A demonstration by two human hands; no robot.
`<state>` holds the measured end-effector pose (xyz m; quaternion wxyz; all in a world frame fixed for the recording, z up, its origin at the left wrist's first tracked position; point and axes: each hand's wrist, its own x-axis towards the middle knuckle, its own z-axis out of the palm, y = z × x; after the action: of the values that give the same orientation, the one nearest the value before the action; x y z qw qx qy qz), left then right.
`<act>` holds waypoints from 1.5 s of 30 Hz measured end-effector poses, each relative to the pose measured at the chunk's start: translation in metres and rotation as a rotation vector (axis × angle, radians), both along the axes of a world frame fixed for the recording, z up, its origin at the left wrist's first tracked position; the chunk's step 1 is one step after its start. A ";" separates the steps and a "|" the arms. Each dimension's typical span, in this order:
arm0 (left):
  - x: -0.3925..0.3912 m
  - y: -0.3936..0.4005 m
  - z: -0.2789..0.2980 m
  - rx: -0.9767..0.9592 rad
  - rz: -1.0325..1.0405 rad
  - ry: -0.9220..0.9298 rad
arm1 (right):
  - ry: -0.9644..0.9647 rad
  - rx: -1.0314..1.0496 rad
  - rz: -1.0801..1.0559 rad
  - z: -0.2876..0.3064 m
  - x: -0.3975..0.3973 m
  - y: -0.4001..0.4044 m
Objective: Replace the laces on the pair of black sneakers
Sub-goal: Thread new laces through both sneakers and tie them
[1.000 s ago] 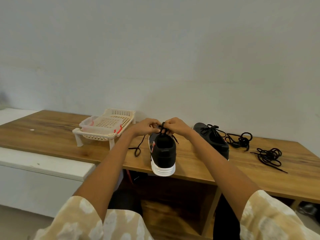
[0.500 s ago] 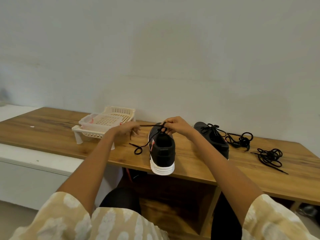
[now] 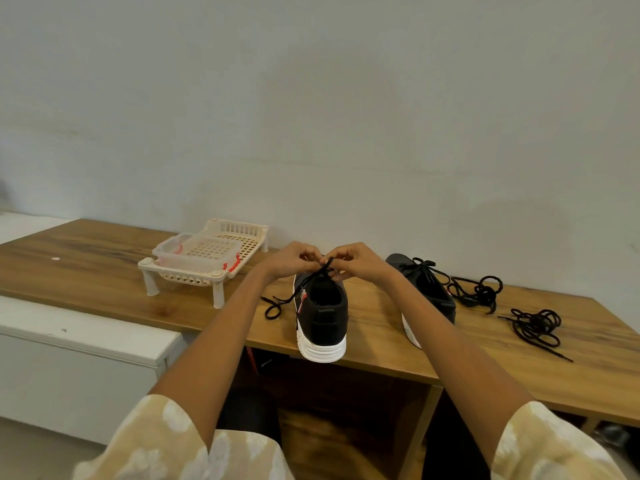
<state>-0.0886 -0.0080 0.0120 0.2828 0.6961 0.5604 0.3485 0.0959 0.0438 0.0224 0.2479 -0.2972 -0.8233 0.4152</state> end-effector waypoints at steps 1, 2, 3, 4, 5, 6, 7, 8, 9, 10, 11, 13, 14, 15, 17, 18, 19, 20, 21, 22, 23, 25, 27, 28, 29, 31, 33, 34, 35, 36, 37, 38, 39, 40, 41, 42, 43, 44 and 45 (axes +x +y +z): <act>0.002 -0.001 -0.002 -0.006 0.005 -0.033 | 0.001 0.022 -0.010 0.000 0.000 0.000; 0.004 -0.001 -0.005 -0.024 0.009 -0.074 | 0.001 0.056 -0.029 0.000 0.000 0.000; 0.006 -0.001 -0.008 -0.055 0.016 -0.118 | 0.000 0.102 -0.056 -0.002 -0.001 -0.001; 0.008 0.000 -0.012 -0.087 0.023 -0.157 | -0.002 0.156 -0.089 -0.003 -0.002 -0.002; 0.008 0.001 -0.015 -0.115 0.028 -0.190 | -0.004 0.209 -0.123 -0.006 -0.003 -0.004; 0.009 0.002 -0.016 -0.135 0.023 -0.218 | -0.004 0.254 -0.158 -0.009 -0.005 -0.006; 0.009 0.002 -0.017 -0.143 0.018 -0.239 | -0.008 0.294 -0.190 -0.011 -0.007 -0.008; 0.009 0.001 -0.017 -0.148 0.013 -0.256 | -0.022 0.337 -0.221 -0.013 -0.009 -0.008; 0.009 0.000 -0.017 -0.152 0.012 -0.272 | -0.047 0.383 -0.247 -0.014 -0.012 -0.009; 0.008 -0.001 -0.017 -0.158 0.015 -0.294 | -0.078 0.436 -0.266 -0.014 -0.014 -0.010; 0.007 -0.002 -0.017 -0.166 0.021 -0.319 | -0.104 0.484 -0.282 -0.014 -0.016 -0.011; 0.005 -0.001 -0.016 -0.174 0.045 -0.324 | -0.113 0.534 -0.313 -0.015 -0.020 -0.014; 0.003 0.000 -0.015 -0.178 0.061 -0.300 | -0.101 0.543 -0.329 -0.016 -0.022 -0.016; 0.002 0.001 -0.014 -0.180 0.080 -0.282 | -0.083 0.548 -0.344 -0.018 -0.023 -0.017; -0.001 0.003 -0.012 -0.183 0.084 -0.288 | -0.047 0.553 -0.367 -0.021 -0.024 -0.019; -0.001 0.004 -0.011 -0.184 0.060 -0.298 | -0.039 0.553 -0.376 -0.022 -0.024 -0.019; -0.002 0.005 -0.011 -0.182 0.033 -0.306 | -0.030 0.551 -0.381 -0.023 -0.024 -0.019; -0.001 0.006 -0.012 -0.170 0.018 -0.304 | -0.016 0.544 -0.383 -0.024 -0.024 -0.019; -0.001 0.006 -0.012 -0.146 0.019 -0.298 | 0.000 0.528 -0.383 -0.024 -0.023 -0.019; -0.002 0.006 -0.012 -0.111 0.029 -0.278 | 0.013 0.513 -0.381 -0.024 -0.023 -0.019; -0.003 0.006 -0.011 -0.068 0.037 -0.241 | 0.013 0.505 -0.379 -0.024 -0.023 -0.020; -0.006 0.006 -0.005 -0.007 0.016 -0.076 | -0.004 0.505 -0.365 -0.024 -0.022 -0.021; -0.008 0.009 0.008 -0.008 -0.015 0.170 | -0.017 0.518 -0.353 -0.023 -0.022 -0.021; -0.007 0.011 0.016 -0.009 -0.010 0.325 | -0.019 0.526 -0.346 -0.022 -0.023 -0.021; -0.006 0.012 0.023 -0.005 0.010 0.503 | -0.027 0.539 -0.337 -0.022 -0.024 -0.022; 0.000 0.013 0.032 0.040 0.101 0.815 | -0.048 0.568 -0.326 -0.021 -0.028 -0.023; 0.005 0.011 0.031 0.175 0.205 0.950 | -0.027 0.555 -0.343 -0.022 -0.030 -0.024; 0.006 0.010 0.026 0.260 0.250 0.962 | -0.005 0.535 -0.360 -0.022 -0.031 -0.025; 0.009 0.008 0.019 0.348 0.288 0.943 | 0.012 0.512 -0.377 -0.023 -0.031 -0.025; 0.009 0.008 0.009 0.414 0.324 0.872 | 0.021 0.493 -0.387 -0.023 -0.031 -0.025; 0.010 0.007 0.000 0.449 0.362 0.732 | 0.030 0.475 -0.389 -0.024 -0.030 -0.025; 0.011 0.007 -0.008 0.430 0.402 0.518 | 0.045 0.458 -0.384 -0.024 -0.031 -0.025; 0.012 0.006 -0.014 0.385 0.425 0.241 | 0.061 0.447 -0.378 -0.025 -0.031 -0.026; 0.013 0.006 -0.016 0.308 0.434 -0.042 | 0.074 0.444 -0.375 -0.025 -0.031 -0.027; 0.015 0.005 -0.017 0.222 0.416 -0.300 | 0.083 0.442 -0.373 -0.025 -0.031 -0.027; 0.016 0.004 -0.016 0.135 0.375 -0.509 | 0.088 0.439 -0.372 -0.025 -0.030 -0.026; 0.017 0.004 -0.016 0.067 0.333 -0.641 | 0.085 0.440 -0.370 -0.025 -0.030 -0.026; 0.016 0.004 -0.014 0.024 0.310 -0.708 | 0.078 0.447 -0.367 -0.025 -0.030 -0.026; 0.016 0.004 -0.013 0.006 0.294 -0.743 | 0.070 0.456 -0.365 -0.025 -0.030 -0.025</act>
<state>-0.0725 -0.0045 -0.0014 0.4112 0.4356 0.5126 0.6152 0.0658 0.0185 -0.0028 0.4072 -0.3627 -0.8191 0.1781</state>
